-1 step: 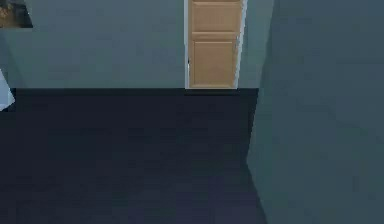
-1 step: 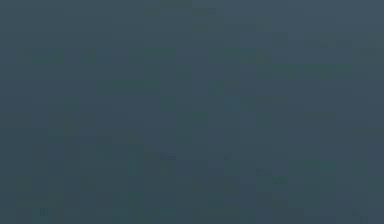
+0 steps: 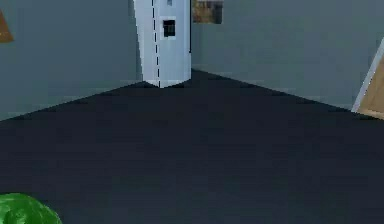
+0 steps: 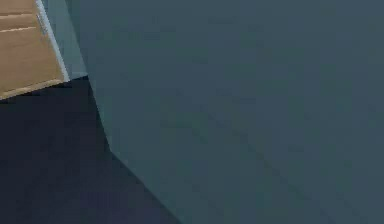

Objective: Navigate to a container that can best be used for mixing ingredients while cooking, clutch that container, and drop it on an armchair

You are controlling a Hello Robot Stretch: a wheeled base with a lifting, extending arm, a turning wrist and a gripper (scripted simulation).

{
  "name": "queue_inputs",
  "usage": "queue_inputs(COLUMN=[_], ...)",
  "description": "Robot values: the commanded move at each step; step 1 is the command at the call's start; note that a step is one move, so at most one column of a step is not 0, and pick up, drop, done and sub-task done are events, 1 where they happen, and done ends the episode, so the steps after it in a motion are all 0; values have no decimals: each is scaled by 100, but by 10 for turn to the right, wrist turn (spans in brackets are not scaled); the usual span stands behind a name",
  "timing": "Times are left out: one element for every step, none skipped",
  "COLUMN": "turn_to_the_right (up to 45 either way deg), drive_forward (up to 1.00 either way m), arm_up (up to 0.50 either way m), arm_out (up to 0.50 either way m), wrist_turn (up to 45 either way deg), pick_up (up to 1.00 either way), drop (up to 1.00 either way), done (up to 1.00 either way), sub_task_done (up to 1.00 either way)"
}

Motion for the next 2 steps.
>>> queue_inputs(turn_to_the_right=[-450,-450], drive_forward=[0,0], arm_up=[0,0], arm_out=[0,0], wrist_turn=[0,0], pick_up=[0,0], drop=[0,0], done=[0,0], sub_task_done=[0,0])
